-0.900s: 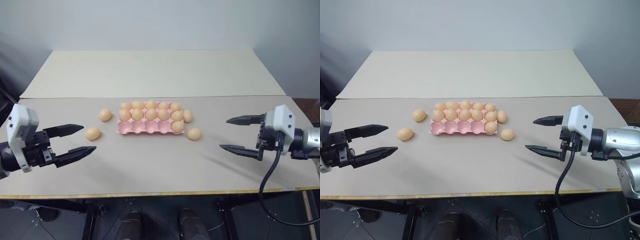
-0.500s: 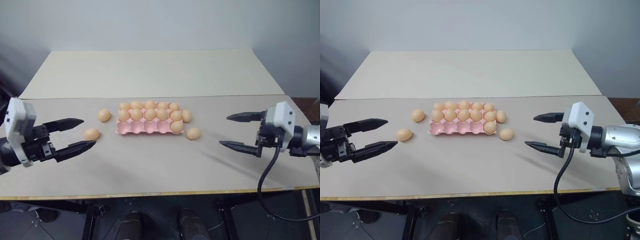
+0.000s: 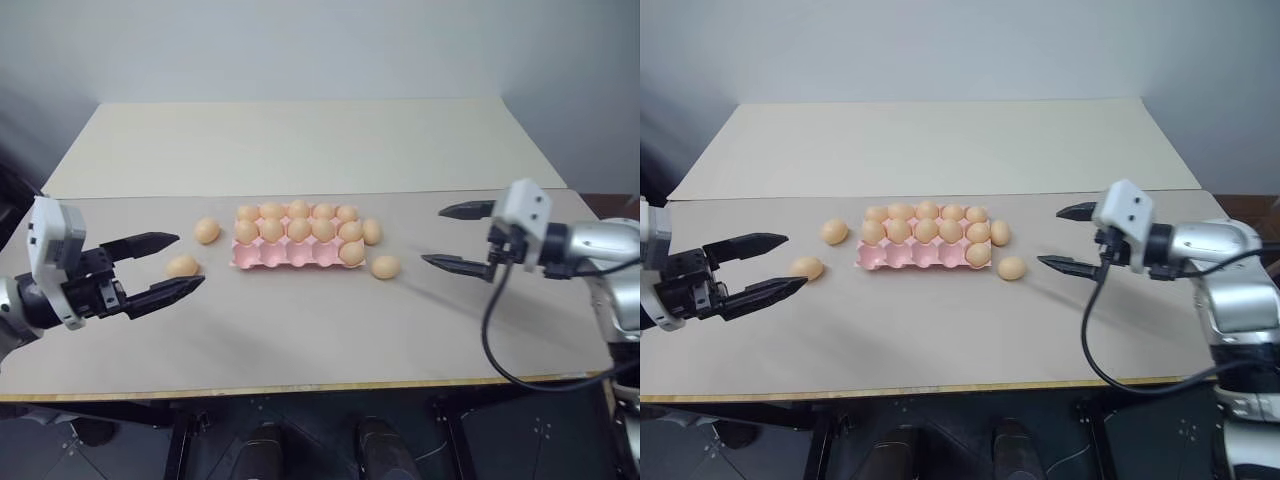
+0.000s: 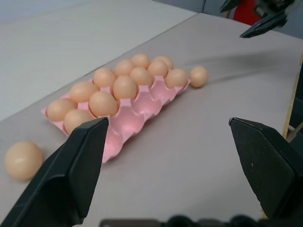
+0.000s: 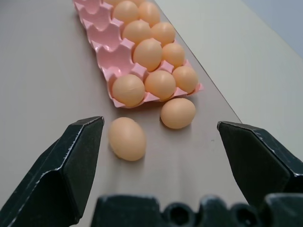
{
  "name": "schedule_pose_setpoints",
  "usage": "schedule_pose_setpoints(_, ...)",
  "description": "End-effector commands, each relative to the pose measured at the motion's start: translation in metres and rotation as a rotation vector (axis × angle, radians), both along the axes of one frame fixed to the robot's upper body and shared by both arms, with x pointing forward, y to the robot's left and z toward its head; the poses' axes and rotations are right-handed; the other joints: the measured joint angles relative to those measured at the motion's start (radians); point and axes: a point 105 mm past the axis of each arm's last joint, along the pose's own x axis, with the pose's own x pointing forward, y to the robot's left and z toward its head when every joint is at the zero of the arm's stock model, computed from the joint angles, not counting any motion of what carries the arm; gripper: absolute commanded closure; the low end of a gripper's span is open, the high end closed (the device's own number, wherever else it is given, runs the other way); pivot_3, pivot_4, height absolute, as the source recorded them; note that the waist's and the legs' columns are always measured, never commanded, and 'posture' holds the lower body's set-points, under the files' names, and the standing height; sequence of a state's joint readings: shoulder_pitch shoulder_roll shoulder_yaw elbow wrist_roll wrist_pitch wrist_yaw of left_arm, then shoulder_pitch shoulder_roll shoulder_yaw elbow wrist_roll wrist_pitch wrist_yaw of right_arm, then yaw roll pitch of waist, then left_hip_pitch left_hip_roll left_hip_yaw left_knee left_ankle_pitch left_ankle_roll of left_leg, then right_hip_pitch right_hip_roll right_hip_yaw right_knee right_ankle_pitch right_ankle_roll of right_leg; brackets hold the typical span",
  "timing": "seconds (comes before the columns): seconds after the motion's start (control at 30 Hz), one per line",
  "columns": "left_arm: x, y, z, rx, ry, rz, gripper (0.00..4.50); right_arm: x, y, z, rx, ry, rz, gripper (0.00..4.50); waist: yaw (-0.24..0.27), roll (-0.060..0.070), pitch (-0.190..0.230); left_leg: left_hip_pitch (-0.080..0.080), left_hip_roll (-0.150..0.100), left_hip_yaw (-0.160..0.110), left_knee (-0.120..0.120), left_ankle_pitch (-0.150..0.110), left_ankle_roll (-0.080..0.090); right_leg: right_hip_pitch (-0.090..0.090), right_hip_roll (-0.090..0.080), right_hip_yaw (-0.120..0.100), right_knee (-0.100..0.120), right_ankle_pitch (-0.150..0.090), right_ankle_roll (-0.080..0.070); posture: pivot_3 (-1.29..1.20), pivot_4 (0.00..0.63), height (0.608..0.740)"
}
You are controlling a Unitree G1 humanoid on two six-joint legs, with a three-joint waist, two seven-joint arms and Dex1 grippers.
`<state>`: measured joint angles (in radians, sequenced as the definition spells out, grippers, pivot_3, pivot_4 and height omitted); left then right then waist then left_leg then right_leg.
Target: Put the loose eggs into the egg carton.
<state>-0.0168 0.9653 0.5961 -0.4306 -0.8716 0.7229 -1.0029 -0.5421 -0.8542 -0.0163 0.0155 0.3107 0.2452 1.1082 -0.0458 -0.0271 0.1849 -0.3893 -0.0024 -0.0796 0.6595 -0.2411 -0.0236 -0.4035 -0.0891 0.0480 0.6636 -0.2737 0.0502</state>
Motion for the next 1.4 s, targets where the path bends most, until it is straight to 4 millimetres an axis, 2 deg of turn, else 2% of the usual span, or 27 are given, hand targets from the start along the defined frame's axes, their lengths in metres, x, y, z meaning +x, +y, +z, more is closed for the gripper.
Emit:
schedule_pose_setpoints(0.03, -0.004, -0.006, 0.005, 0.001, -0.027, -0.036, 0.06, 0.000, 0.007, 0.005, -0.041, -0.044, 0.060, 0.02, 0.002, 0.000, 0.000, -0.001, 0.000, 0.000, 0.000, 0.000, 0.000, -0.001, 0.000, 0.000, 0.000, 0.000, 0.000, 0.00, 0.150, 0.740)
schedule_pose_setpoints(0.07, -0.004, -0.006, 0.005, 0.000, -0.026, -0.037, 0.06, 0.000, 0.009, 0.003, -0.045, -0.037, 0.077, 0.02, 0.003, 0.000, 0.000, -0.002, 0.000, 0.000, 0.000, 0.000, 0.000, -0.002, 0.000, 0.000, 0.000, 0.000, 0.000, 0.00, 0.150, 0.740)
schedule_pose_setpoints(0.17, -0.005, -0.006, 0.003, 0.011, -0.012, -0.050, 0.06, 0.000, 0.021, -0.019, -0.104, 0.008, 0.149, 0.02, 0.003, 0.000, 0.000, -0.002, -0.001, 0.000, 0.000, 0.000, 0.000, -0.002, -0.001, 0.000, -0.001, 0.000, 0.000, 0.00, 0.150, 0.740)
schedule_pose_setpoints(0.23, -0.003, -0.007, 0.003, 0.012, -0.008, -0.047, 0.06, 0.011, 0.029, -0.036, -0.152, 0.006, 0.140, 0.02, 0.002, 0.000, 0.000, 0.000, 0.000, 0.000, 0.001, 0.000, 0.000, 0.000, 0.000, 0.000, 0.000, 0.000, 0.000, 0.00, 0.150, 0.740)
schedule_pose_setpoints(0.33, -0.002, -0.009, 0.005, 0.012, -0.009, -0.054, 0.06, 0.022, 0.036, -0.051, -0.196, 0.011, 0.136, 0.02, 0.000, 0.000, 0.000, 0.002, 0.000, 0.000, 0.000, 0.000, 0.000, 0.001, 0.000, 0.000, 0.001, 0.000, 0.000, 0.00, 0.150, 0.740)
schedule_pose_setpoints(0.57, -0.002, -0.008, 0.008, 0.025, -0.015, -0.046, 0.06, 0.046, 0.040, -0.075, -0.246, 0.015, 0.064, 0.02, 0.000, 0.000, 0.000, -0.001, 0.000, 0.000, 0.000, 0.000, 0.000, -0.002, 0.000, 0.000, 0.000, 0.000, 0.000, 0.00, 0.150, 0.740)
schedule_pose_setpoints(0.67, -0.005, -0.007, 0.009, 0.030, -0.012, -0.042, 0.00, 0.046, 0.041, -0.071, -0.204, 0.028, 0.078, 0.67, 0.000, 0.000, 0.000, 0.000, 0.000, 0.000, 0.000, 0.000, 0.000, -0.001, 0.000, 0.000, 0.001, 0.000, 0.000, 0.00, 0.150, 0.740)
schedule_pose_setpoints(0.83, -0.007, -0.003, 0.010, 0.048, -0.014, -0.016, 0.00, 0.038, 0.034, -0.058, -0.134, 0.032, 0.075, 2.37, 0.001, 0.000, 0.000, -0.001, 0.000, 0.000, 0.000, 0.000, 0.000, -0.001, 0.000, 0.000, 0.000, 0.000, 0.000, 0.00, 0.150, 0.740)
schedule_pose_setpoints(0.87, -0.008, -0.003, 0.011, 0.048, -0.015, -0.012, 0.00, 0.036, 0.031, -0.054, -0.131, 0.017, 0.073, 2.53, 0.001, 0.000, 0.000, -0.001, 0.000, 0.000, 0.000, 0.000, 0.000, -0.001, 0.000, 0.000, 0.000, 0.000, 0.000, 0.00, 0.150, 0.740)
schedule_pose_setpoints(0.93, -0.009, -0.001, 0.012, 0.048, -0.016, -0.006, 0.00, 0.031, 0.029, -0.042, -0.112, -0.004, 0.077, 2.57, 0.002, 0.000, 0.000, -0.001, 0.000, 0.000, 0.000, 0.000, 0.000, -0.001, -0.001, 0.000, 0.000, 0.000, 0.000, 0.00, 0.150, 0.740)
schedule_pose_setpoints(1.0, -0.010, 0.000, 0.012, 0.050, -0.016, -0.001, 0.00, 0.026, 0.037, -0.023, -0.087, -0.039, 0.106, 2.57, 0.002, 0.000, 0.000, 0.000, 0.000, 0.000, 0.000, 0.000, 0.000, -0.001, -0.001, 0.000, 0.001, 0.000, 0.000, 0.00, 0.150, 0.740)
schedule_pose_setpoints(1.17, -0.009, 0.001, 0.011, 0.045, -0.018, 0.005, 0.00, 0.026, 0.076, 0.003, -0.023, -0.097, 0.167, 2.57, -0.013, 0.000, 0.000, 0.001, 0.001, 0.000, 0.000, 0.000, 0.000, -0.001, 0.001, 0.001, 0.001, 0.000, 0.000, 0.00, 0.150, 0.740)
schedule_pose_setpoints(1.3, -0.007, -0.002, 0.010, 0.042, -0.019, -0.007, 0.00, 0.038, 0.119, -0.003, -0.030, -0.113, 0.200, 2.57, -0.016, 0.000, 0.000, 0.000, 0.001, 0.000, 0.000, 0.000, 0.000, -0.002, 0.001, 0.001, 0.001, 0.000, 0.000, 0.00, 0.150, 0.740)
schedule_pose_setpoints(1.4, -0.006, -0.002, 0.010, 0.048, -0.022, -0.011, 0.00, 0.049, 0.137, -0.011, -0.044, -0.096, 0.183, 2.57, -0.016, 0.000, 0.000, 0.000, 0.001, 0.000, 0.000, 0.000, 0.000, -0.002, 0.001, 0.001, 0.001, 0.000, 0.000, 0.00, 0.150, 0.740)
